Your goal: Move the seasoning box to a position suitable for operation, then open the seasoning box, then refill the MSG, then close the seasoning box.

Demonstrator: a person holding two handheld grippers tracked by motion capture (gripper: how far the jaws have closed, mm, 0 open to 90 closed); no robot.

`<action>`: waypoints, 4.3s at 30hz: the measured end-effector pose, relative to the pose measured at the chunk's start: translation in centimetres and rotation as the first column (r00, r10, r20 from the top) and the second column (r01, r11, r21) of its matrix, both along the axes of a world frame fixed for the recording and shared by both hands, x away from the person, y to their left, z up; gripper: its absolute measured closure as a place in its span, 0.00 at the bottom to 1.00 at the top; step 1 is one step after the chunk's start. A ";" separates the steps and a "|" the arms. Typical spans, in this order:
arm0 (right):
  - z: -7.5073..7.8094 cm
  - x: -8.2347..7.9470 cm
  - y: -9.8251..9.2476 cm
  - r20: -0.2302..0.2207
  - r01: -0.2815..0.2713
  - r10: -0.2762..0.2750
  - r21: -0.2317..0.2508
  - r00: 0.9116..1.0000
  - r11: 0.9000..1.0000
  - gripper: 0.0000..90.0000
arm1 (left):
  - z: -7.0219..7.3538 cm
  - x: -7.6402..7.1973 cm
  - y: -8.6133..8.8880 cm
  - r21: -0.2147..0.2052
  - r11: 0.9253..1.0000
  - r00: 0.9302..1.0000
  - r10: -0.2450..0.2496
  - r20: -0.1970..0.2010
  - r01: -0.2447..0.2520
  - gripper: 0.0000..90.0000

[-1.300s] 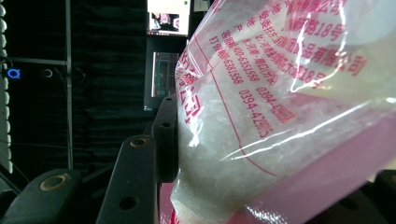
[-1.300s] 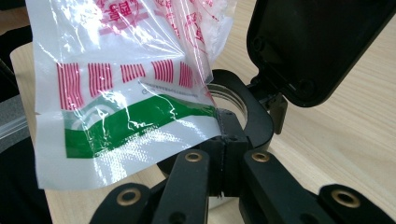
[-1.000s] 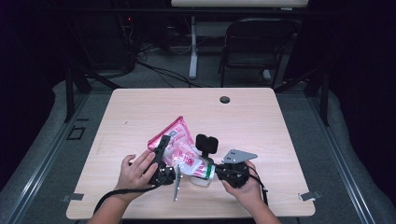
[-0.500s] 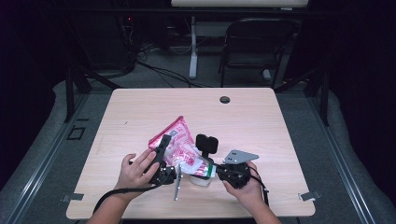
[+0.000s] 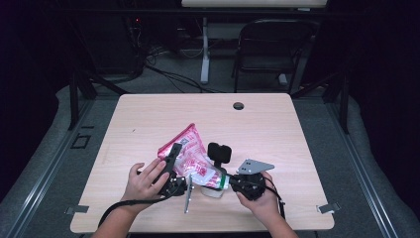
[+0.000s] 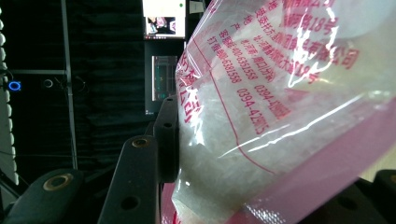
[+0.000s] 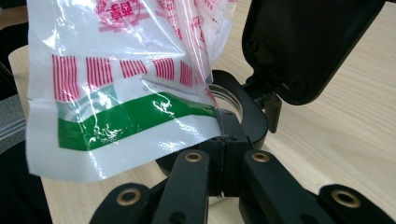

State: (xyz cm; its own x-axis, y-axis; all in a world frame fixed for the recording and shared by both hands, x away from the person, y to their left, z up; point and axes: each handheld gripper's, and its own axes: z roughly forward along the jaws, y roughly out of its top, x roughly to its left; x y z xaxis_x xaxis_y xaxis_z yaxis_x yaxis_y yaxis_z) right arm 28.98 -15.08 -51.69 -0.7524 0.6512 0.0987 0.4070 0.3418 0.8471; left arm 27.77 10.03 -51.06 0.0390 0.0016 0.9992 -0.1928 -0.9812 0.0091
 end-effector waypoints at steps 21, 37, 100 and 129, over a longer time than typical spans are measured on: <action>0.1 -0.2 0.0 0.007 -0.003 0.003 -0.012 1.000 1.000 1.00 | 0.0 0.1 0.0 0.014 1.000 1.000 0.003 -0.011 -0.003 0.70; 0.1 -0.2 -0.1 0.008 0.003 -0.003 -0.018 1.000 1.000 1.00 | 0.1 0.1 -0.2 0.021 1.000 1.000 -0.006 -0.008 0.006 0.70; -0.2 -0.1 -0.3 -0.004 0.010 -0.010 -0.014 1.000 1.000 1.00 | 0.5 -0.2 -0.6 0.058 0.998 1.000 -0.008 -0.006 0.008 0.69; -0.3 -0.3 -0.4 -0.004 0.018 -0.018 -0.016 1.000 1.000 1.00 | 0.8 -0.2 -0.9 0.057 0.998 1.000 -0.025 0.003 0.025 0.69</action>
State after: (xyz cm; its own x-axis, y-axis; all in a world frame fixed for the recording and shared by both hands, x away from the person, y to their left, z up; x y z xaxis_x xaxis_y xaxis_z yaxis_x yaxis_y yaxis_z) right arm 28.65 -15.49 -51.98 -0.7402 0.6661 0.0917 0.4169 0.3475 0.8399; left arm 27.56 9.17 -50.28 0.0350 -0.0558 0.9978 -0.2171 -0.9750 -0.0469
